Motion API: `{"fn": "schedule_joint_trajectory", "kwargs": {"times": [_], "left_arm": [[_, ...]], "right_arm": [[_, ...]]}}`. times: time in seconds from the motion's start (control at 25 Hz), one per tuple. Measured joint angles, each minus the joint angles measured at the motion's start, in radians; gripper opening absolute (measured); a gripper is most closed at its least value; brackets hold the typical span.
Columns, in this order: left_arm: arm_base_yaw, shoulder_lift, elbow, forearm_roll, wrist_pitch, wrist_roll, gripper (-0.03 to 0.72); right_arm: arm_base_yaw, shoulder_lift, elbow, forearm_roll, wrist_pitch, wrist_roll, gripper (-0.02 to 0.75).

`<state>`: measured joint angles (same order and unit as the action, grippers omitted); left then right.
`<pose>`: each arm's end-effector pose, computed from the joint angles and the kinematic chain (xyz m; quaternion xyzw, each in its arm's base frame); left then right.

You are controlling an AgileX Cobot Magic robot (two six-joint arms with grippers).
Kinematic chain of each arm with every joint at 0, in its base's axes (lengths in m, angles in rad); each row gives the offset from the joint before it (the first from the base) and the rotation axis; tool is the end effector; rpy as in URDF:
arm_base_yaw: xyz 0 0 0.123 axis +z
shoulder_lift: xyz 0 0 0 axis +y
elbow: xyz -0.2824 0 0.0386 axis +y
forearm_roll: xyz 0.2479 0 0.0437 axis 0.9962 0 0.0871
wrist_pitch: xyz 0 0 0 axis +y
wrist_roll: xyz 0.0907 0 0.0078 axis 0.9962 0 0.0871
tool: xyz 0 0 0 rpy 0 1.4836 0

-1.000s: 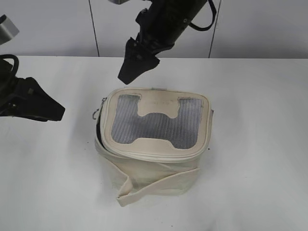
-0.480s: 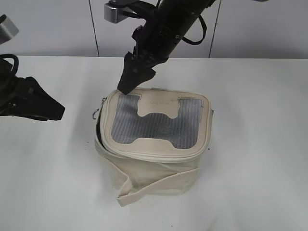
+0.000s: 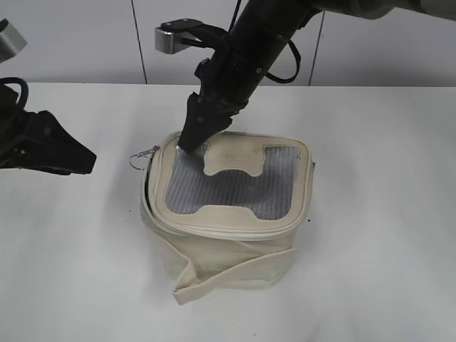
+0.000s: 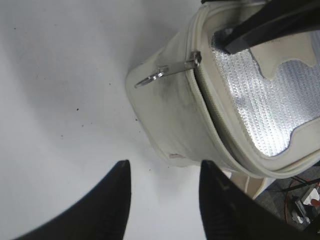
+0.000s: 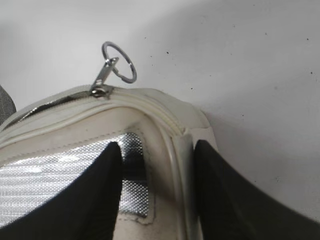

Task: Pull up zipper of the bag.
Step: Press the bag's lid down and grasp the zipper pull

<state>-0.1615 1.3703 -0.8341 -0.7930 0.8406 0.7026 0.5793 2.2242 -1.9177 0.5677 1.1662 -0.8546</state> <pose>0.2399 -0.0881 0.2491 0.1874 0.9193 -0.2748 0.2103 0.3698 0.2957 0.2140 -0.5633 0.7770 0.2518 0.1245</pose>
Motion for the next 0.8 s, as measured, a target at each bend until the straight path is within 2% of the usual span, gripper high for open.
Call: {"fn": "schedule_joint_trajectory", "kwargs": {"times": [0.2, 0.28, 0.52, 0.8], "left_arm": [[0.0, 0.0, 0.0, -0.022, -0.045, 0.003, 0.348], [0.0, 0.0, 0.0, -0.023, -0.064, 0.023, 0.348], [0.0, 0.0, 0.0, -0.025, -0.107, 0.112, 0.358], [-0.023, 0.004, 0.0, -0.027, -0.111, 0.176, 0.449]], "right_arm": [[0.0, 0.0, 0.0, 0.0, 0.001, 0.005, 0.132], [0.0, 0.0, 0.0, -0.002, 0.007, 0.008, 0.092], [0.0, 0.0, -0.003, -0.002, 0.021, 0.009, 0.09], [0.0, 0.0, -0.006, -0.005, 0.027, 0.016, 0.09]]}}
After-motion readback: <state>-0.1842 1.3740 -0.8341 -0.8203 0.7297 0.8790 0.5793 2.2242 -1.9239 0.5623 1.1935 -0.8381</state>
